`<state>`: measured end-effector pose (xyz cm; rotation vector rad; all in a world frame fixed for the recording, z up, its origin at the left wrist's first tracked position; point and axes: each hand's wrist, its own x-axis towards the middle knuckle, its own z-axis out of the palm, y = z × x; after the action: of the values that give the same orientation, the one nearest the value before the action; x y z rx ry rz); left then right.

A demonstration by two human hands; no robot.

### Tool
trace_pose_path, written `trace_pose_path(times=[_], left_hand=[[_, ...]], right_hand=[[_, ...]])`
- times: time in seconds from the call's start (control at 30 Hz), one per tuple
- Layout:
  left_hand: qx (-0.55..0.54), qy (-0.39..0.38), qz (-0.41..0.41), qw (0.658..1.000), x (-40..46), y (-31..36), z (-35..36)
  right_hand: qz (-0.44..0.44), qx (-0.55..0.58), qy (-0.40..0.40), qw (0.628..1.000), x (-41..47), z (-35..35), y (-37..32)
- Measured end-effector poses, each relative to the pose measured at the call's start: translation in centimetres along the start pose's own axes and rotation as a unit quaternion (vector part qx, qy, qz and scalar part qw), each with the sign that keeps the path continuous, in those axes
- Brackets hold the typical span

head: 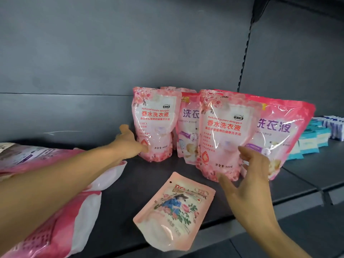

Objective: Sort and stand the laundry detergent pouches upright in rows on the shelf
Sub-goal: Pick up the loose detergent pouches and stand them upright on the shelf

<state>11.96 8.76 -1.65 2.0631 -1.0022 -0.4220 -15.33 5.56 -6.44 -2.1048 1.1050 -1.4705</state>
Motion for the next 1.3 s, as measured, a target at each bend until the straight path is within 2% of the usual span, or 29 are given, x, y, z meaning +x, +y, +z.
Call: trace_pose_path(times=[0.07,0.17,0.27,0.43,0.6,0.7,0.77,0.83,0.87,0.9,1.0,1.17,1.3], left_hand=[[0.006,-0.057,0.035,0.998,-2.6,0.3,-0.3],[0.05,-0.137,0.065,0.987,-6.0,0.9,-0.2],[0.094,-0.213,0.044,0.972,-8.0,1.1,1.0],[0.137,-0.207,0.033,0.968,-8.7,0.7,3.2],[-0.008,-0.202,0.018,0.979,-8.6,0.6,3.1],[-0.1,-0.157,0.037,0.982,-9.3,1.3,2.9],[-0.146,-0.135,0.065,0.978,-9.7,1.9,3.0],[-0.185,-0.109,0.098,0.972,-10.3,2.9,3.4],[-0.205,-0.097,0.111,0.968,-10.5,3.5,3.7],[-0.224,-0.088,0.121,0.963,-10.6,4.1,4.1],[-0.253,-0.073,0.15,0.953,-10.5,6.0,5.7],[-0.207,-0.045,0.195,0.958,-9.7,8.2,9.7],[-0.158,-0.009,0.201,0.967,-9.1,9.0,12.1]], right_hand=[[0.004,-0.047,-0.077,0.996,-0.5,0.4,-0.2],[0.022,-0.152,-0.203,0.967,-0.3,1.6,0.2],[0.042,-0.166,-0.243,0.955,-0.1,2.6,0.4],[0.056,-0.125,-0.225,0.965,-0.3,2.7,0.3],[0.097,-0.076,-0.215,0.969,-0.9,2.1,0.2],[0.18,0.046,-0.197,0.963,-0.7,1.3,-0.1],[0.237,0.186,-0.199,0.933,-0.3,0.4,-0.4],[0.29,0.335,-0.219,0.869,0.3,-0.7,-0.6],[0.304,0.378,-0.213,0.848,0.6,-1.2,-0.6],[0.307,0.395,-0.196,0.843,1.1,-1.9,-0.5],[0.288,0.397,-0.111,0.864,3.3,-4.0,-0.1],[0.209,0.338,-0.003,0.917,6.4,-6.2,1.3],[0.189,0.336,0.034,0.922,6.6,-5.8,2.9]])
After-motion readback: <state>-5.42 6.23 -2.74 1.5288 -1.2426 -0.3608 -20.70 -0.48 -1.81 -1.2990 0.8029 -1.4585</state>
